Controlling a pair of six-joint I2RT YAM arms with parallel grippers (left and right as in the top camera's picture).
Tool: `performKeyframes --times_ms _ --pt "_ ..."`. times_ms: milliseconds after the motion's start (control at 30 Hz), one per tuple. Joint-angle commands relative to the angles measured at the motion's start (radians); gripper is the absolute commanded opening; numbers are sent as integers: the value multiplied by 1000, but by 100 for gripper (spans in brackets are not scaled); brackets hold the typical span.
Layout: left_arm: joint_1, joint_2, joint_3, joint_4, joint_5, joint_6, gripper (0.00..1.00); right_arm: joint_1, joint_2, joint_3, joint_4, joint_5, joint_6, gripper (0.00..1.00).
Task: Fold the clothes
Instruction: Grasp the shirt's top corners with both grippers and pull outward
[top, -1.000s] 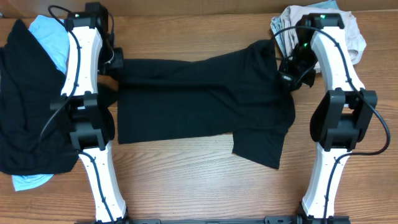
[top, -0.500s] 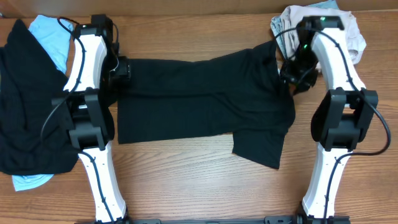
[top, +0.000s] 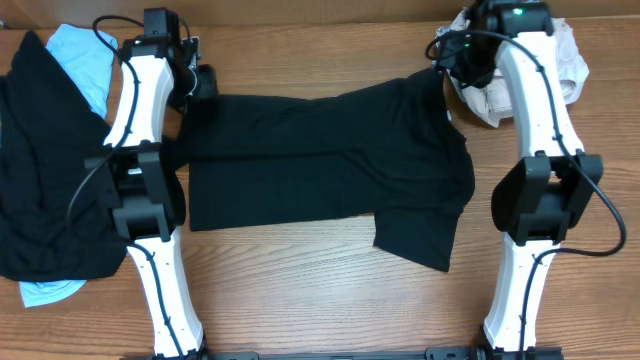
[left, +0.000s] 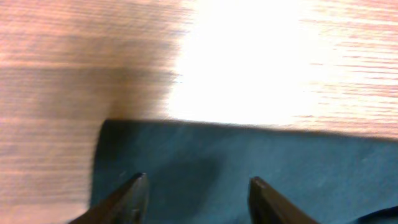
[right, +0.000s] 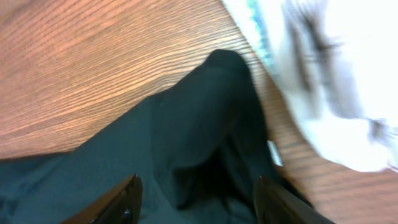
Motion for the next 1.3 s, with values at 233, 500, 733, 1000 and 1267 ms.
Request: performKeyframes --times_ms 233,500,733,1000,1267 --pt "-99 6 -4 57 -57 8 30 4 9 -225 168 38 76 60" --pt "-111 62 -5 60 -74 3 22 30 9 -258 311 -13 76 60" --pt "-111 84 -5 69 -74 3 16 38 34 -258 346 -9 106 29" --pt "-110 87 -5 83 -85 3 4 14 44 -254 317 101 158 4" --pt "-109 87 -5 84 -103 3 4 -61 44 -254 313 95 153 4"
